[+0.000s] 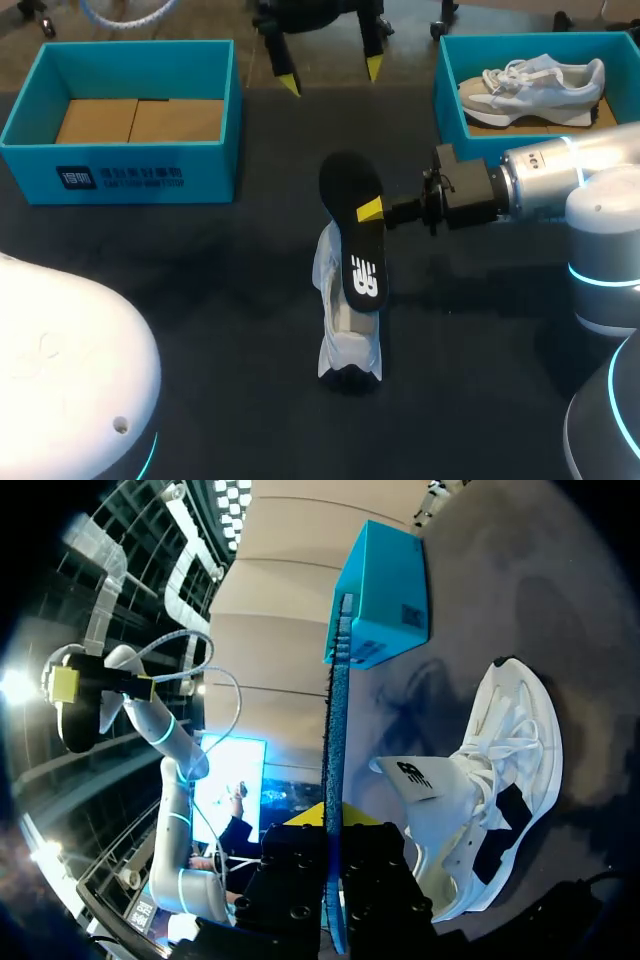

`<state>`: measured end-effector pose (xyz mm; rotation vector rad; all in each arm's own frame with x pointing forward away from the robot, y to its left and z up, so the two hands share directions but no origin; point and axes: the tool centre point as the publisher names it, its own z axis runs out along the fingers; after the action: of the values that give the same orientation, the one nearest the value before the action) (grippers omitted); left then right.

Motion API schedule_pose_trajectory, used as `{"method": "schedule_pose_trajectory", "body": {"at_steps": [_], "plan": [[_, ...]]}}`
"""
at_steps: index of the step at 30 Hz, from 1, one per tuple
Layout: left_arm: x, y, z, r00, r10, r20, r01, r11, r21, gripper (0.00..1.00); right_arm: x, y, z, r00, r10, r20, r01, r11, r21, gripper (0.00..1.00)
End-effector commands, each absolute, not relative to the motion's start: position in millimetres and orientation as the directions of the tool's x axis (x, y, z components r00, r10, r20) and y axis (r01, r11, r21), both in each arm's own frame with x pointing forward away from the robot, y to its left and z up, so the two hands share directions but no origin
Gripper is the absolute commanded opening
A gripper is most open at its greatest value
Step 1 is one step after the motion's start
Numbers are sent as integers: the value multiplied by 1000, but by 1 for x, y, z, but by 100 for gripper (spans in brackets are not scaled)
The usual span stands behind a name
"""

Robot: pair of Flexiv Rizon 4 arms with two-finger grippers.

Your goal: Take the shoe out of the shoebox, open the shoe tongue, remove and reinsert the insole, then place the shoe into the shoebox

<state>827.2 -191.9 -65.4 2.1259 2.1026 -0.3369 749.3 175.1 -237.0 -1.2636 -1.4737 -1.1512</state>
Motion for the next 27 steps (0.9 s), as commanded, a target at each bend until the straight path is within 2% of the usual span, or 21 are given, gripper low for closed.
{"method": "schedule_pose_trajectory", "body": {"at_steps": [1, 10, 14, 18, 24, 27], "plan": [[820, -177, -77, -28, 888, -459, 999, 7, -49, 100, 750, 177, -238, -122, 203, 972, 992, 63, 111, 0], [811, -165, -95, -33, 782, -623, 999, 0, -53, 100, 750, 177, -238, -122, 203, 972, 992, 63, 111, 0], [805, -159, -93, 23, 649, -760, 1000, -3, 27, 100, 750, 177, -238, -122, 203, 972, 992, 63, 111, 0], [798, -156, -99, 30, 557, -830, 997, 38, 62, 100, 750, 177, -238, -122, 203, 972, 992, 63, 111, 0], [785, -140, -118, 27, 257, -966, 987, 146, 66, 100, 750, 177, -238, -122, 203, 972, 992, 63, 111, 0], [785, -140, -118, 27, 257, -966, 987, 146, 66, 100, 750, 177, -238, -122, 203, 972, 992, 63, 111, 0]]}}
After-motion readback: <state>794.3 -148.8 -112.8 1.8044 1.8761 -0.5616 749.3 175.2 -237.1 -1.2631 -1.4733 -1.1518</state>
